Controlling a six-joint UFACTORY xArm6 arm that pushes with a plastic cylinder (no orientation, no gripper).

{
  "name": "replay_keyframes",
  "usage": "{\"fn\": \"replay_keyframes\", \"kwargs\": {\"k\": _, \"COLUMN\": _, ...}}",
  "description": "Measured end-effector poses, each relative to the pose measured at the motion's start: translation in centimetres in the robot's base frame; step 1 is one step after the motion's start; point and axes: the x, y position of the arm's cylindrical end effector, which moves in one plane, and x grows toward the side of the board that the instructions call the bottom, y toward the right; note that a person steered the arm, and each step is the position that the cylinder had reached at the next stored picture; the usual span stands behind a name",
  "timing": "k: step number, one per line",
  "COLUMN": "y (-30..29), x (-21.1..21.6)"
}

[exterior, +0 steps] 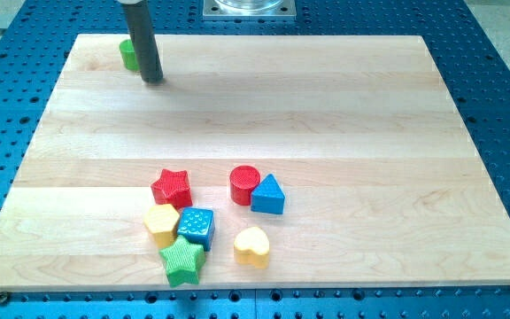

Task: Slide the red circle into the green circle

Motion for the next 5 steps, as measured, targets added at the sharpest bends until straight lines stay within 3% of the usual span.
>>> {"fn": "replay_keyframes", "kwargs": {"k": 1, "y": -5.1, "x": -3.0}}
{"fn": "replay_keyframes", "kwargs": {"k": 2, "y": -5.4, "x": -2.9}}
{"fn": "replay_keyframes", "kwargs": {"k": 3, "y": 4.8, "x": -2.1}}
{"fn": "replay_keyframes", "kwargs": {"k": 4, "y": 18.1, "x": 1.6}}
{"fn": "replay_keyframes", "kwargs": {"k": 5, "y": 28.8, "x": 10.9}}
